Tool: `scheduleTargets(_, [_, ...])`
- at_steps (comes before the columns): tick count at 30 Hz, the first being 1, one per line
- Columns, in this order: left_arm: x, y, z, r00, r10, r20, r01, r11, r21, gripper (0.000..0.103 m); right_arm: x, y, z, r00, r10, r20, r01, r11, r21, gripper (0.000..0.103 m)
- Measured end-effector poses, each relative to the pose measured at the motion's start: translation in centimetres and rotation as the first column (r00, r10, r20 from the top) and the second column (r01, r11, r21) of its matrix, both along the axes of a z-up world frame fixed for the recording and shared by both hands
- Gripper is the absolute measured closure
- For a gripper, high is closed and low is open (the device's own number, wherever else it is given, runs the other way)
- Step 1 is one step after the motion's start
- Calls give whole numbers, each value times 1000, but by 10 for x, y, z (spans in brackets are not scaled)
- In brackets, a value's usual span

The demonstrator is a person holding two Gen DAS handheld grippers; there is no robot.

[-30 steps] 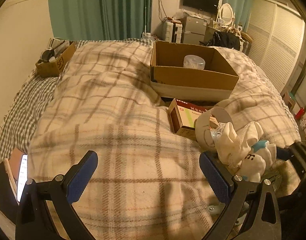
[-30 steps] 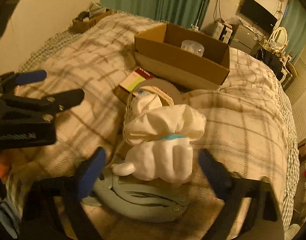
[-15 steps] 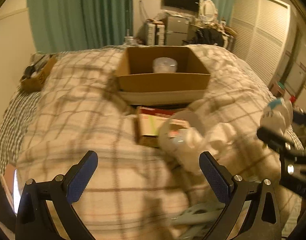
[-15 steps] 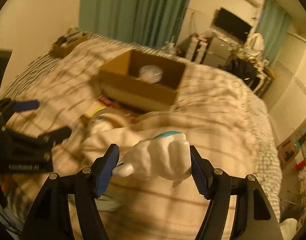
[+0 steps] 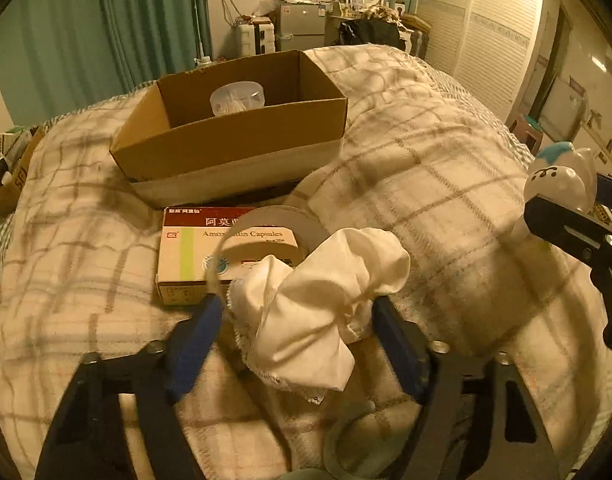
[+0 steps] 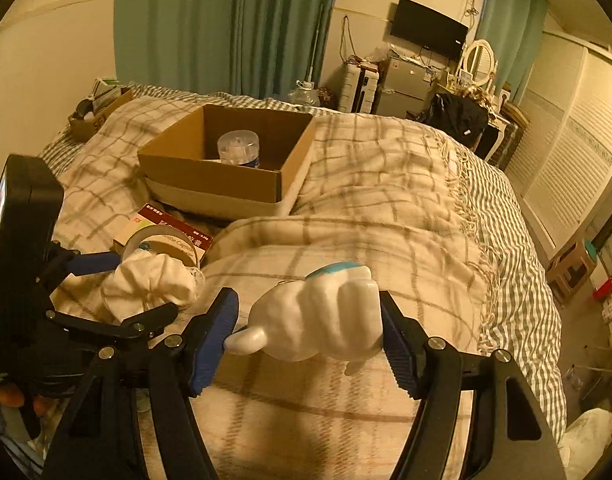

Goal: Organize objects
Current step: 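Carry the toy and cloth into the box and open both tools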

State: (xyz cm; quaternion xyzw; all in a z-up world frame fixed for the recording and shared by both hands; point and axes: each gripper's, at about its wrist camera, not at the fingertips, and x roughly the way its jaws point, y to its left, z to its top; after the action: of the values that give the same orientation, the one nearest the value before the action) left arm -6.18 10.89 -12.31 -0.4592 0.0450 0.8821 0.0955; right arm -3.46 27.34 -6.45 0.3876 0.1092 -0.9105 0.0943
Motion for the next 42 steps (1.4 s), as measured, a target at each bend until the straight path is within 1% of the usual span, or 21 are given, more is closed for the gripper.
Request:
scheduleTargets(1, [2, -3, 2, 1000, 14, -9, -14, 1000, -4, 43, 0, 1, -1, 1000, -1, 1, 1, 1000, -3, 35])
scheduleTargets(3, [3, -9, 4, 999, 29, -16, -29, 1000, -12, 61, 0, 0, -1, 1000, 1, 2, -1, 1000, -6, 35])
scheduleTargets(4, [4, -13, 5, 999, 33, -16, -33, 999, -11, 65, 1, 0, -1, 1000, 3, 1, -3, 1000, -8, 35])
scheduleTargets(6, [7, -18, 7, 1000, 22, -9, -22, 1000, 8, 81, 4, -1, 0, 1000, 10, -1, -10, 1000, -12, 35])
scheduleTargets(9, [13, -23, 10, 1000, 11, -12, -11, 1000, 14, 85, 11, -4, 4, 1000, 14, -14, -14, 1000, -13, 35])
scheduleTargets(14, [28, -32, 24, 999, 9, -48, -8, 1000, 25, 88, 26, -8, 14, 999, 16, -39, -17, 1000, -13, 35])
scheduleTargets(20, [42, -46, 50, 993, 29, -116, -25, 999, 38, 89, 41, -16, 28, 996, 29, -80, -30, 1000, -7, 35])
scheduleTargets(23, [47, -51, 62, 988, 36, -151, -31, 999, 39, 89, 47, -22, 36, 994, 46, -104, -46, 999, -2, 35])
scheduleTargets(27, [49, -59, 82, 981, 41, -187, -30, 998, 59, 89, 49, -32, 48, 987, 80, -138, -80, 997, 8, 35])
scheduleTargets(29, [48, -62, 93, 975, 43, -217, -33, 998, 48, 89, 46, -39, 57, 982, 101, -157, -101, 995, 12, 35])
scheduleTargets(31, [46, -66, 107, 967, 45, -252, -37, 999, 37, 89, 42, -45, 67, 977, 123, -176, -122, 992, 13, 35])
scheduleTargets(35, [33, -75, 130, 956, 51, -290, -38, 998, 48, 89, 26, -57, 92, 962, 152, -227, -152, 988, 19, 35])
scheduleTargets(39, [6, -84, 150, 943, 68, -327, -58, 998, 40, 89, 3, -67, 112, 951, 173, -256, -175, 984, 17, 35])
scheduleTargets(42, [-22, -87, 156, 942, 64, -328, -59, 998, 25, 89, -24, -75, 124, 947, 190, -258, -195, 981, 6, 35])
